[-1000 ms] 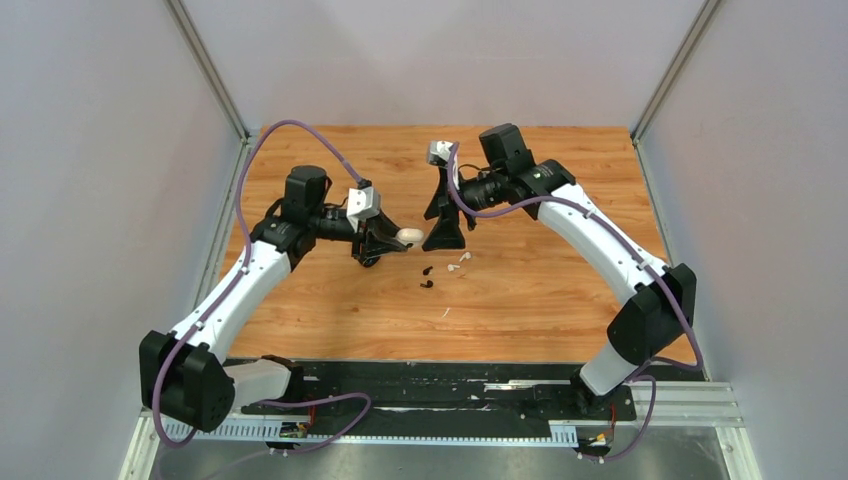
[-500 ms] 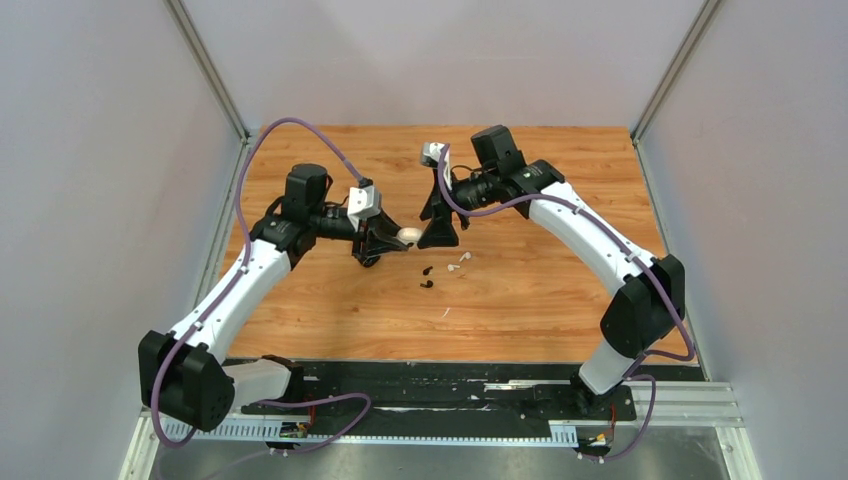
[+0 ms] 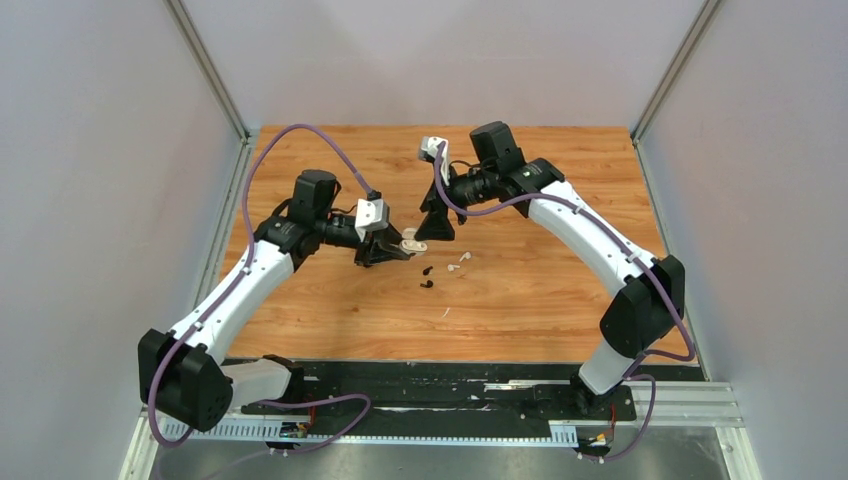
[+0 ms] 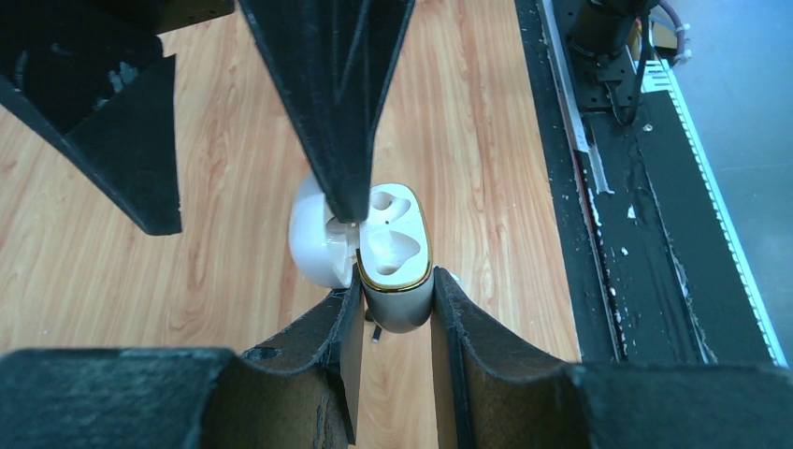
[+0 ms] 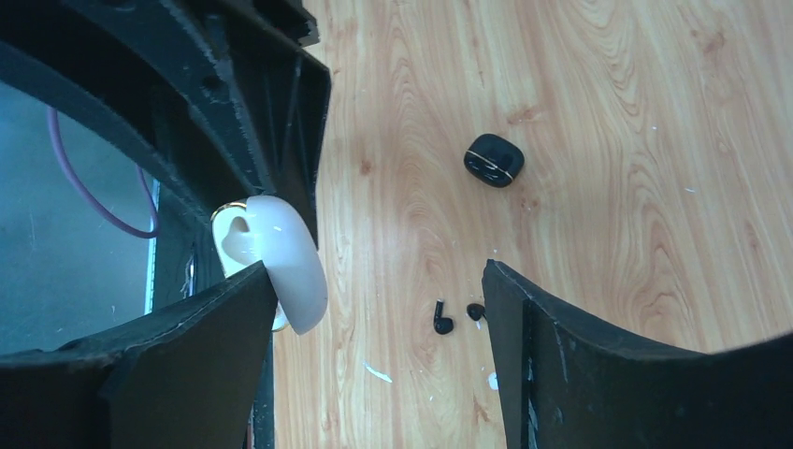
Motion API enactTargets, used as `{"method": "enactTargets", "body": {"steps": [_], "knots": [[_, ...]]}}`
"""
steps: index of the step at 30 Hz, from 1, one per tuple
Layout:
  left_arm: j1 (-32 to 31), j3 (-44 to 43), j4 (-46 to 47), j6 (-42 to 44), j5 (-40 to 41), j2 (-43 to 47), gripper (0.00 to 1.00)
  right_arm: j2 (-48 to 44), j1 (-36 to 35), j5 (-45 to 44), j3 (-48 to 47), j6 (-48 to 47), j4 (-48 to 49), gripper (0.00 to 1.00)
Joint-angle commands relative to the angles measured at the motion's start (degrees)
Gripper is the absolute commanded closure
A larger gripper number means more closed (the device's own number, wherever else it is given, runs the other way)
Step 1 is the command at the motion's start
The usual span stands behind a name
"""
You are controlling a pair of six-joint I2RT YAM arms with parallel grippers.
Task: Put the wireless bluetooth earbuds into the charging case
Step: Open the charging case at the center of the board, then pass from the left arm to the right
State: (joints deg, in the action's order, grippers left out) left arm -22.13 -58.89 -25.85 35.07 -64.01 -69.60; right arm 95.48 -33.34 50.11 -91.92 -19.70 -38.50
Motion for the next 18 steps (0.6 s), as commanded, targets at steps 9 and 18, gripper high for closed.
{"method": "enactTargets", "body": {"steps": [9,18], "knots": [[-1.0,1.3,12.4,-14.6,-0.4,2.1,1.00,-4.1,0.5,-1.7,1.4,-0.4,3.1,0.31],[-1.0,2.2,15.8,-18.8,0.9,2.4,1.00,-6.8,0.5,-0.5,4.3,-0.8,2.0,0.60]]}}
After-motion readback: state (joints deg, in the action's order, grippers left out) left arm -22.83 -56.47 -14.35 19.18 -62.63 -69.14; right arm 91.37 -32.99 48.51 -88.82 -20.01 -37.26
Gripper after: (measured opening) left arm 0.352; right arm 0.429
